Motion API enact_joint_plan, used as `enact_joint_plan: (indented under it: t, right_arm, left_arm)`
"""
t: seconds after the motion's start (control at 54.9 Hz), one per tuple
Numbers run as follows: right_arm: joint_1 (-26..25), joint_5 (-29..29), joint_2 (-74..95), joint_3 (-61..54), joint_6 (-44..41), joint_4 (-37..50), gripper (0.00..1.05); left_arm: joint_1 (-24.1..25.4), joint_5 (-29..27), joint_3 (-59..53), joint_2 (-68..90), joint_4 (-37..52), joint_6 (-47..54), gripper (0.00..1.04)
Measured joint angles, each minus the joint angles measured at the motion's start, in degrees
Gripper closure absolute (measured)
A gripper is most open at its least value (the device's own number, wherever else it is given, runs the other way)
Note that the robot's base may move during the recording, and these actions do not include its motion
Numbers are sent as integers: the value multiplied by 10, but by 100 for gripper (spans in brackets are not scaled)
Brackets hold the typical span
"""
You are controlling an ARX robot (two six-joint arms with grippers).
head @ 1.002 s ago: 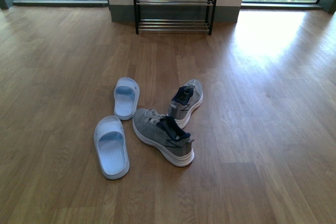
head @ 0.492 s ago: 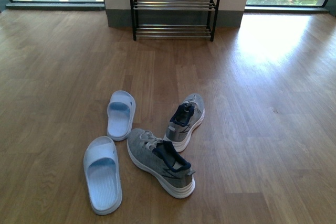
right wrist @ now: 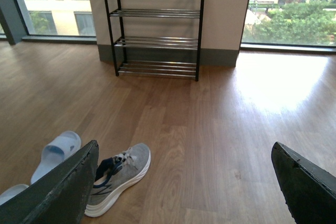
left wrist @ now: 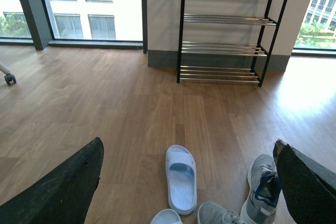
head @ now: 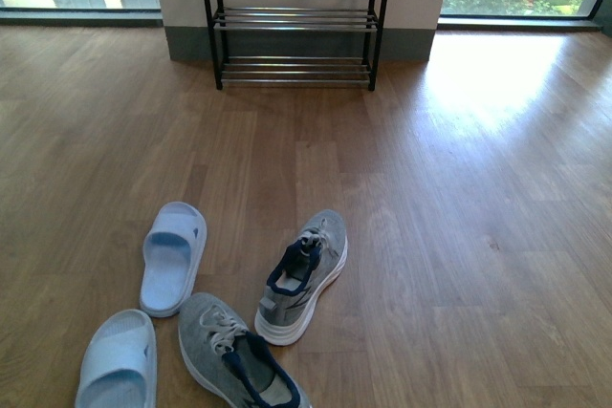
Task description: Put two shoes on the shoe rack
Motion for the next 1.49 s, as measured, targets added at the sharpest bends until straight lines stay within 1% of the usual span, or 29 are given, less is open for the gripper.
enact_joint_plan:
  t: [0.146, 0.2, 0.237, 0.292, 0.328, 0.365, 0.437, 0.474, 0.565, 0.693, 0.802, 0.929, 1.021, 1.221, 1.494]
  right_arm:
    - [0, 0, 0, 0, 0, 0, 9]
    - [0, 0, 0, 0, 0, 0, 9]
    - [0, 0, 0, 0, 0, 0, 9]
    - [0, 0, 0, 0, 0, 0, 9]
    - [0, 0, 0, 0, 0, 0, 9]
    - [0, 0, 0, 0, 0, 0, 9]
    - [0, 0, 0, 0, 0, 0, 9]
    - [0, 0, 0, 0, 0, 0, 9]
    - [0, 0, 0, 0, 0, 0, 9]
    - [0, 0, 0, 0, 0, 0, 9]
    - [0, 0, 0, 0, 0, 0, 9]
    - [0, 0, 0, 0, 0, 0, 9]
    - [0, 0, 0, 0, 0, 0, 9]
    - [0, 0, 0, 0, 0, 0, 9]
    - [0, 0, 0, 0, 0, 0, 9]
  left_arm:
    - [-1, -4, 1, 3, -5, -7, 9]
    - [-3, -7, 22, 31, -72, -60, 9]
    - [0, 0, 33, 74, -81, -130, 9]
    - [-11, -7, 49, 175, -30, -249, 9]
    - [-30, -19, 62, 257, 27, -316, 9]
    - [-61, -38, 83, 369, 100, -381, 9]
    - [-104, -46, 132, 568, 200, -444, 9]
    - [-113, -40, 161, 664, 231, -464, 9]
    - [-121, -27, 230, 890, 260, -511, 9]
    - [-129, -25, 287, 1026, 261, -523, 9]
    - [-135, -19, 352, 1143, 235, -528, 9]
    - [-138, -16, 419, 1242, 201, -525, 9]
    - [-139, -15, 457, 1290, 188, -522, 9]
    - [-158, 16, 548, 1398, 151, -511, 9]
    - [-180, 45, 632, 1480, 139, -512, 9]
